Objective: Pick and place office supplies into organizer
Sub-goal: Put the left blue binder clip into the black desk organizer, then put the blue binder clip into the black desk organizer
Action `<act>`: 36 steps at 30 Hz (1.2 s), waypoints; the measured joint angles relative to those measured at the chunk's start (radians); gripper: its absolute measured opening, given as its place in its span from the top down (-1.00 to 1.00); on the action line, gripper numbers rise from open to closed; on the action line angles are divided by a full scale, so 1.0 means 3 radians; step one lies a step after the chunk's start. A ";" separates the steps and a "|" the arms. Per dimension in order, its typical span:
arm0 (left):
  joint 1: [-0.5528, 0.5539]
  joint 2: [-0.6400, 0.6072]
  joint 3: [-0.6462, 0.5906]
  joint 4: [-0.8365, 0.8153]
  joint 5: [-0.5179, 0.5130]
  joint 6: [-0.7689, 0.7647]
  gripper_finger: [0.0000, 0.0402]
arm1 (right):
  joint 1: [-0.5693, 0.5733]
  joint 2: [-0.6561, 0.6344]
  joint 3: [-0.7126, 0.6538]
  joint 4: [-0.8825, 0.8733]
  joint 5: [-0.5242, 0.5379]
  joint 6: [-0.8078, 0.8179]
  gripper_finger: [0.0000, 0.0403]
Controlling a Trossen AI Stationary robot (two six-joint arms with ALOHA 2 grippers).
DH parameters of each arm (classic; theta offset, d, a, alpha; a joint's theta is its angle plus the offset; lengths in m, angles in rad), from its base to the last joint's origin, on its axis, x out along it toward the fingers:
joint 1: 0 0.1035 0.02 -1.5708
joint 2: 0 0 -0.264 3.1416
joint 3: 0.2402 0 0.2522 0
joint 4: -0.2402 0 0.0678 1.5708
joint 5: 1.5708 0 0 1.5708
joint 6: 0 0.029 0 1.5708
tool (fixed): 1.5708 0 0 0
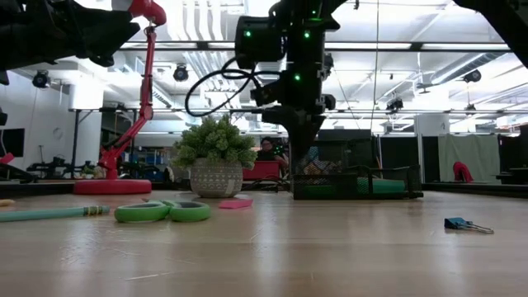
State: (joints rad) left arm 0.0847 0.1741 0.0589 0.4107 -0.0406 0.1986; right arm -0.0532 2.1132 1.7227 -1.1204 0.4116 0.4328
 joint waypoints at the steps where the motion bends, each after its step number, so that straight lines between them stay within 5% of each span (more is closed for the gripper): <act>1: -0.0001 -0.0001 0.0000 0.0001 0.0000 0.0000 0.12 | 0.0000 0.0000 -0.0031 -0.0001 -0.0001 0.0000 0.76; 16: -0.0001 -0.0001 0.0000 0.0001 0.0000 0.0001 0.12 | -0.0023 0.0005 -0.0303 0.0168 -0.0073 0.0037 0.76; 31: -0.0001 -0.0001 0.0000 0.0001 -0.0001 0.0000 0.12 | -0.0022 0.0006 -0.0301 0.0177 -0.0076 0.0027 0.45; 36: -0.0001 -0.0001 0.0000 0.0001 0.0000 0.0001 0.12 | -0.0005 -0.0005 -0.0094 0.0006 -0.0446 0.0242 0.47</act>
State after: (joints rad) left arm 0.0845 0.1738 0.0589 0.4110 -0.0406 0.1989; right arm -0.0546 2.1117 1.6946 -1.1187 0.2779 0.5054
